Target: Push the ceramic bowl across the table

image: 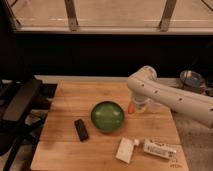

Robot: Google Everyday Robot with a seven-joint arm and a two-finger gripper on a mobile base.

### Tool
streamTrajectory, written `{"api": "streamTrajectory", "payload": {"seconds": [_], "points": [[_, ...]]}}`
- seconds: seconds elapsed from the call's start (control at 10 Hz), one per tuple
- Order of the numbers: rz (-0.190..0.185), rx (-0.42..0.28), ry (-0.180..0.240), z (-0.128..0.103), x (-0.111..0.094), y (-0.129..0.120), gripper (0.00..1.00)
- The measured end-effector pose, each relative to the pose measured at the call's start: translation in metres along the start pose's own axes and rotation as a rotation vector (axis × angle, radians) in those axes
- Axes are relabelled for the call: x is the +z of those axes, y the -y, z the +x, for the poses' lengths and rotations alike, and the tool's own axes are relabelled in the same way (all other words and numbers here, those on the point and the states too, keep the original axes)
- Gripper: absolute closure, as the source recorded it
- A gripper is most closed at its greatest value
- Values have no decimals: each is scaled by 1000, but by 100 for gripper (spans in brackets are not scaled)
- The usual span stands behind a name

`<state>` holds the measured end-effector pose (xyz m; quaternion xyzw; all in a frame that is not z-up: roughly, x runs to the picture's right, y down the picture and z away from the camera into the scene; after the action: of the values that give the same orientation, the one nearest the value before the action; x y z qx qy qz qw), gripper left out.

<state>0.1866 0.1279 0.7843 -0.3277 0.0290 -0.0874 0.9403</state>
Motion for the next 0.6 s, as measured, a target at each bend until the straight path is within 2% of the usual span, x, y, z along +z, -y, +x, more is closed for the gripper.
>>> {"api": "streamTrajectory", "payload": {"seconds": [0.2,0.3,0.6], "points": [[-1,-11,8,-18,-2,2,84],[-7,5,11,-17,2,1,84],[-56,30,39,-7,31,-5,84]]}}
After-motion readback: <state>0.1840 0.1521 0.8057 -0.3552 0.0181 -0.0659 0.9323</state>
